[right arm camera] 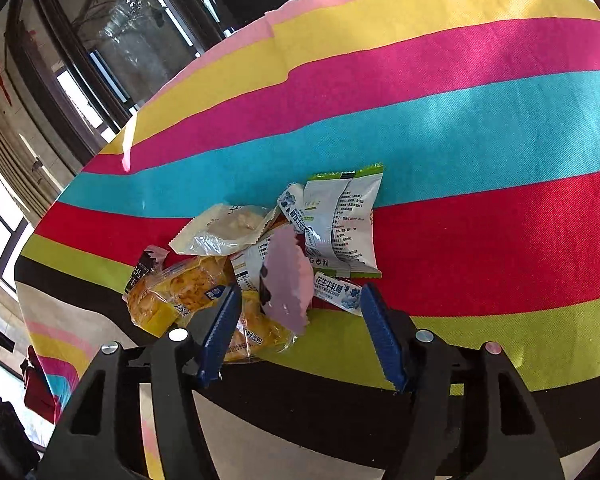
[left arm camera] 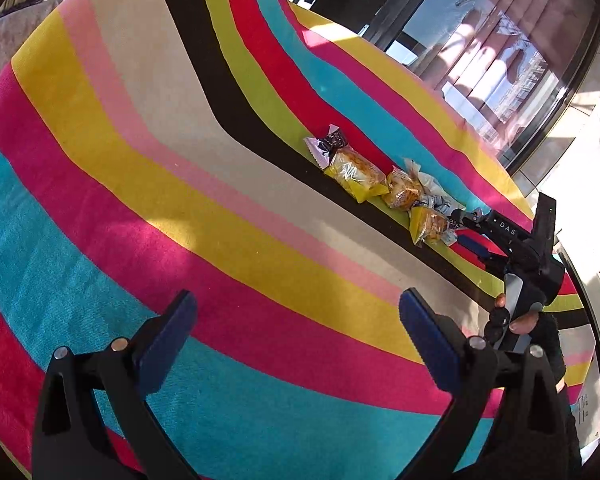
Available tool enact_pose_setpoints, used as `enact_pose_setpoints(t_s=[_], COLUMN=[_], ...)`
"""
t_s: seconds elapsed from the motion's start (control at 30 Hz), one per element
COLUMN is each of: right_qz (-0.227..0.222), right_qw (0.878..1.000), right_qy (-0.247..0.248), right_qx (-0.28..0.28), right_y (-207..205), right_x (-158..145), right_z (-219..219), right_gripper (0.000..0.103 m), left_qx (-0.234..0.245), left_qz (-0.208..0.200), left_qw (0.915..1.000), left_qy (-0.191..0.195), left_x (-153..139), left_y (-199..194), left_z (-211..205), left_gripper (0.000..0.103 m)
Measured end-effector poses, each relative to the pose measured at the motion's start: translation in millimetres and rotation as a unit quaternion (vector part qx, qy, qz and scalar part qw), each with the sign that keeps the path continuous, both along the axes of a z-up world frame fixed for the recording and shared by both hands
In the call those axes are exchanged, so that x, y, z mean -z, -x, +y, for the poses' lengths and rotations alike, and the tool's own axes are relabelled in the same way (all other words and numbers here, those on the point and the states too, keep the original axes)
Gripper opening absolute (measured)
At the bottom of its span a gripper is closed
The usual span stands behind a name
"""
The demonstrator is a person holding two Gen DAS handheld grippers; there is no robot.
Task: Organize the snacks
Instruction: 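Grasp the pink wrapped snack with the right tool and lift it, then grasp the clear bread bag with the left tool while the right holds the pink snack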
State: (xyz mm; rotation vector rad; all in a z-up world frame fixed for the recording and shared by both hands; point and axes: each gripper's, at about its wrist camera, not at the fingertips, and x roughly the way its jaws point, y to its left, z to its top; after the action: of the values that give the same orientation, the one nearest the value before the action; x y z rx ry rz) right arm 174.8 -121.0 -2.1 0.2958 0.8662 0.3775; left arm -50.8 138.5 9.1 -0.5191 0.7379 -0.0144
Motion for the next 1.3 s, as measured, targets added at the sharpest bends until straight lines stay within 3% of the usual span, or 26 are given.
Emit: enact_pose_setpoints(t_s=[0.03,0.17,0.3,0.43,0.53,0.63,0.73,0.8,0.9,0.97,1.0,1.07,1.13,1.2,1.3], right_qz=[-0.008,-0.059,-0.063,-0.072,-0.049,-0.014,0.005,0.026,0.017,0.024,0.030,0.024,0.024,0.015,-0.003], right_qw=[1.000,0.998,0.997,0.997,0.998,0.995,0.996,0.995,0.997,0.996,0.994,0.994,0.993,0.994,0.996], right_qy=[0.008,-0.005,-0.036,-0.005,-0.030,-0.092,-0.069,-0.078,-0.054,-0.076,-0.093,-0.105,-0.109,-0.098,-0.073], right_qx=[-0.006,-0.007,-0.022,-0.010,-0.019,-0.043,-0.053,-0.054,-0.046,-0.045,-0.042,-0.036,-0.037,-0.040,-0.049], right_y=[5.8,41.3,73.2,79.9,81.8,97.2,117.4,124.3,131.9,130.3,128.1,126.2,127.4,131.3,135.9], right_x=[-1.9,-21.1,-36.2,-38.3,-35.4,-29.2,-21.1,-13.7,-8.5,-0.5,1.5,0.9,1.4,-0.9,-4.8], right_z=[1.8,-13.1,-37.3,-44.1,-48.0,-55.4,-55.6,-60.7,-68.8,-78.7,-83.6,-89.4,-90.1,-87.0,-77.7], right_gripper=[0.019,0.019,0.019,0.022,0.021,0.021,0.021,0.021,0.021,0.021,0.021,0.021,0.021,0.021,0.022], left_qx=[0.000,0.000,0.001,0.000,0.000,0.004,0.008,0.009,0.013,0.059,0.079,0.126,0.187,0.177,0.146], left_qz=[0.000,0.000,0.000,0.001,0.005,0.013,0.023,0.032,0.056,0.055,0.050,0.037,0.031,0.049,0.073], left_qw=[1.0000,1.0000,1.0000,1.0000,0.9999,0.9997,0.9988,0.9977,0.9949,0.9928,0.9894,0.9780,0.9647,0.9678,0.9834], left_qy=[0.000,-0.001,-0.001,-0.003,-0.010,-0.023,-0.043,-0.059,-0.083,-0.088,-0.110,-0.162,-0.183,-0.172,-0.079], left_x=[0.0,0.0,0.1,0.4,0.8,0.9,0.6,0.2,-2.0,-4.9,-7.8,-12.8,-13.2,-8.5,-4.3], left_y=[0.2,-0.4,-1.4,-2.0,-2.8,-4.9,-6.7,-8.8,-12.6,-21.1,-27.2,-45.1,-72.5,-104.8,-142.8], left_z=[0.1,-0.3,-0.5,-1.1,-2.5,-6.1,-10.6,-14.6,-28.1,-53.2,-69.9,-104.8,-132.4,-141.4,-143.1], left_gripper=[0.101,0.101,0.101,0.101,0.101,0.101,0.101,0.101,0.101,0.101,0.101,0.101,0.101,0.101,0.101])
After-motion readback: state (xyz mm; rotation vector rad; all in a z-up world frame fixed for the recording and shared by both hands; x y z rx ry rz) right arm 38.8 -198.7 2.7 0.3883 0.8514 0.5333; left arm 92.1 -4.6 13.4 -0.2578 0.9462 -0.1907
